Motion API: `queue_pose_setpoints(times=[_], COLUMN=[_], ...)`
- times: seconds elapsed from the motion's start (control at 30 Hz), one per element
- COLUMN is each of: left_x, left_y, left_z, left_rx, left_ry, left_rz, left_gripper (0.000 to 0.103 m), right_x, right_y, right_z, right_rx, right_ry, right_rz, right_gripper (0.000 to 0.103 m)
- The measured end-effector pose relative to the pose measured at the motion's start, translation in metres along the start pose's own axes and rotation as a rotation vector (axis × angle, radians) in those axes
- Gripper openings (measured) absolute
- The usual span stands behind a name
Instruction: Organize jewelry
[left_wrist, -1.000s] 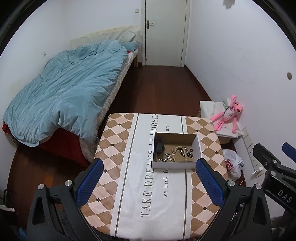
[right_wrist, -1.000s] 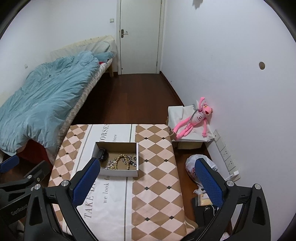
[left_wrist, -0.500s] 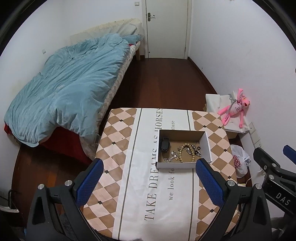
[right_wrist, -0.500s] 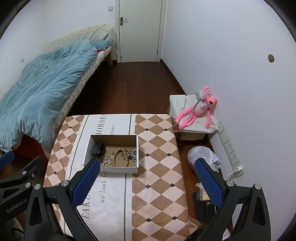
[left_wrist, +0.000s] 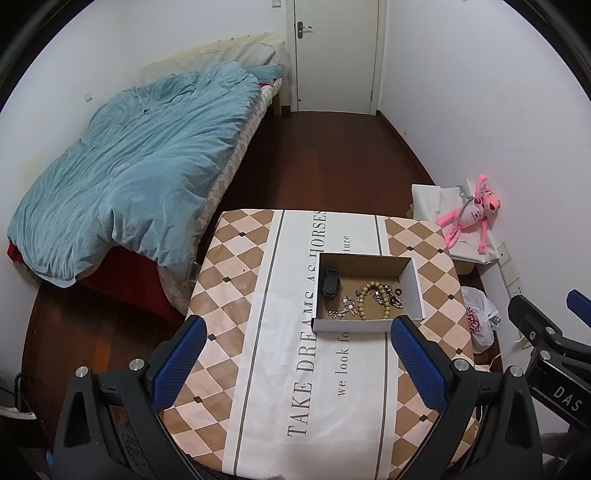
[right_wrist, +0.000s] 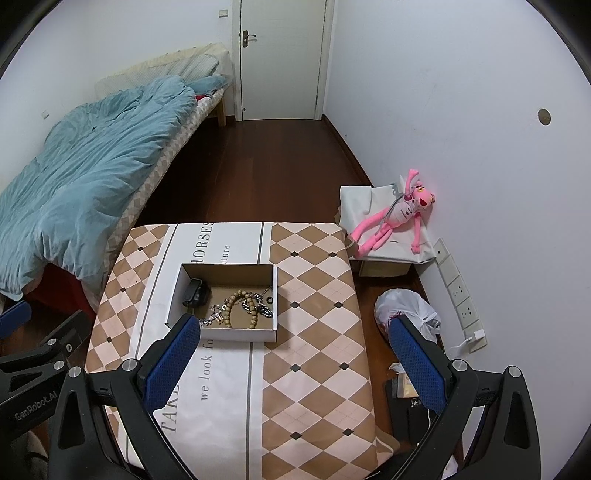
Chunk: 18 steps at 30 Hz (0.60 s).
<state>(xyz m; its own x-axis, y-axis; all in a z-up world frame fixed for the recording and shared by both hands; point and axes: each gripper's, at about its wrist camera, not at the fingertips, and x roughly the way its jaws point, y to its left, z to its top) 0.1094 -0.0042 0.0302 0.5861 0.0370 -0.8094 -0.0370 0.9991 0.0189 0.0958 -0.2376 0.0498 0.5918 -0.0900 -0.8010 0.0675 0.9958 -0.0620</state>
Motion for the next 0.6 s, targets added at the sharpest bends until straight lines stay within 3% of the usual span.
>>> queue_pose_setpoints(times=[0.6], left_x=[0.0011], left_y=[0.0007], left_z=[-0.0022], left_rx=[0.002], left_ry=[0.001], left_rz=[-0.001], left_gripper=[0.102], right_x=[0.0004], right_y=[0.0001], right_z=[-0.0022], right_rx=[-0.007], right_ry=[0.007], right_rz=[0.000], right_gripper=[0.103])
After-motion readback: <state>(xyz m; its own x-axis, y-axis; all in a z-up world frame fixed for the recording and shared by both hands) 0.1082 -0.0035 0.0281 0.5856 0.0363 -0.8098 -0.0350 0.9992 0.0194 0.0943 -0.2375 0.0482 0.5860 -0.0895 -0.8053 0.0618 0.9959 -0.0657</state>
